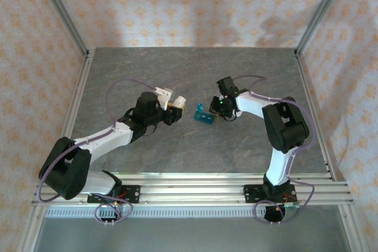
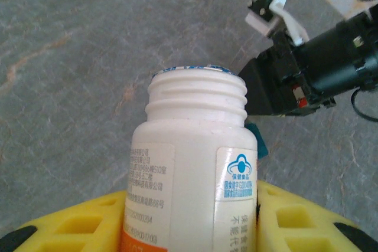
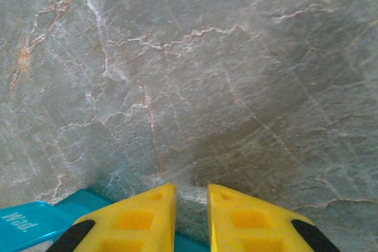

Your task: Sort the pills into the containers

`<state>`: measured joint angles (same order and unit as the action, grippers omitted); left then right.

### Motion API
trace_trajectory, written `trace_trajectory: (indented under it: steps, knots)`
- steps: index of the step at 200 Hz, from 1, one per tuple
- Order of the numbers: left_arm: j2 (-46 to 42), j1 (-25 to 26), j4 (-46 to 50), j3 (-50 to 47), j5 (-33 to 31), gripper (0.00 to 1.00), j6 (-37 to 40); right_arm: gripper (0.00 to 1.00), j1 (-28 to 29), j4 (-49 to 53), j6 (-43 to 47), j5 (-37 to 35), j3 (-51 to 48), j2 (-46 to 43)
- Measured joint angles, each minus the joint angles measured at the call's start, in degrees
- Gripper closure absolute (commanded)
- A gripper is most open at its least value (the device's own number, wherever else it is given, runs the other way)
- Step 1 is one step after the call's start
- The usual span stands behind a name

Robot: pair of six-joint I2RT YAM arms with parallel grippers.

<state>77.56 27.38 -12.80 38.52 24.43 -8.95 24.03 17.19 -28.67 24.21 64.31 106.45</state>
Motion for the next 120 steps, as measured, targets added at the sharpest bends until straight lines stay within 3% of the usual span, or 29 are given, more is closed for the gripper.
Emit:
trace_trajectory:
  steps: [120]
  knots:
    - [0.17, 0.0, 1.92, 0.0, 0.59, 1.0, 0.0, 0.81, 2.84, -4.11, -2.69, 0.92, -5.77, -2.97]
